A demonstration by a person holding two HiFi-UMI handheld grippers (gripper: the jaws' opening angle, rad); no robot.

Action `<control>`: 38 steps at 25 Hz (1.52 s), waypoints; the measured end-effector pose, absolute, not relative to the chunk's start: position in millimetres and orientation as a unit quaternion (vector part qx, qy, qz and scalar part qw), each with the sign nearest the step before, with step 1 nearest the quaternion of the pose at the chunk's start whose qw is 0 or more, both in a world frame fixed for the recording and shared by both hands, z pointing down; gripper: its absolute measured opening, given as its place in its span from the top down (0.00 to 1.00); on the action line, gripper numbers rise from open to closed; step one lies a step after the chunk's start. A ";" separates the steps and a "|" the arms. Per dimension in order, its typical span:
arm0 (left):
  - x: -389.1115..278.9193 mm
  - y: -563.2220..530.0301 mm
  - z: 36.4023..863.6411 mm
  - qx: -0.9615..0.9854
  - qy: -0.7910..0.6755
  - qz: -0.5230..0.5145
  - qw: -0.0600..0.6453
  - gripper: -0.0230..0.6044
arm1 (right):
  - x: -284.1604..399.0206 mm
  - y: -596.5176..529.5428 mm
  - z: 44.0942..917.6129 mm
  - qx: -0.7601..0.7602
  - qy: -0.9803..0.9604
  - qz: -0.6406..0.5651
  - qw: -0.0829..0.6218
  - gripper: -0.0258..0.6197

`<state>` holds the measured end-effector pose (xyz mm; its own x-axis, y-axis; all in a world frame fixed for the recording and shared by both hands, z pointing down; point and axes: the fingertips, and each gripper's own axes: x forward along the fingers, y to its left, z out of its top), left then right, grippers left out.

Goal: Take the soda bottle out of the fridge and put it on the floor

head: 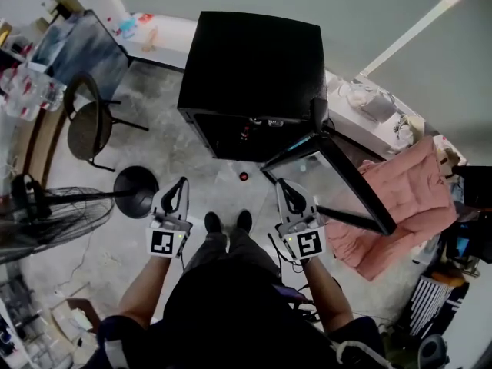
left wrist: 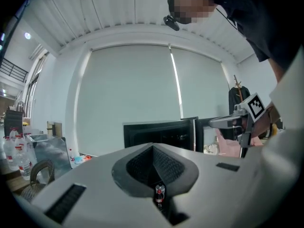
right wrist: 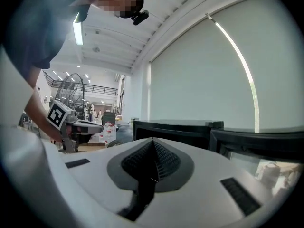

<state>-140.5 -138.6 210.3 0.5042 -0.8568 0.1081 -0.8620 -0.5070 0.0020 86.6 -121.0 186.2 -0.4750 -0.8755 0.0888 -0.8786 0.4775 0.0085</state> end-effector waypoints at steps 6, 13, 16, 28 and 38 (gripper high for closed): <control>-140.9 -129.8 201.4 0.865 -0.500 0.046 0.016 0.93 | 85.8 -109.3 172.3 0.503 -0.863 0.014 0.043 0.91; -138.3 -125.8 194.5 0.866 -0.498 0.043 0.011 0.93 | 88.6 -108.4 171.6 0.512 -0.857 0.012 0.053 0.93; -139.1 -125.9 191.4 0.867 -0.497 0.038 0.014 0.93 | 86.3 -108.2 169.0 0.513 -0.856 0.007 0.059 0.93; -139.4 -126.5 187.2 0.873 -0.487 0.038 0.015 0.93 | 85.2 -111.7 161.7 0.517 -0.852 -0.006 0.078 0.93; -141.4 -129.4 186.0 0.872 -0.487 0.037 0.014 0.93 | 85.1 -114.7 161.3 0.522 -0.849 -0.003 0.080 0.93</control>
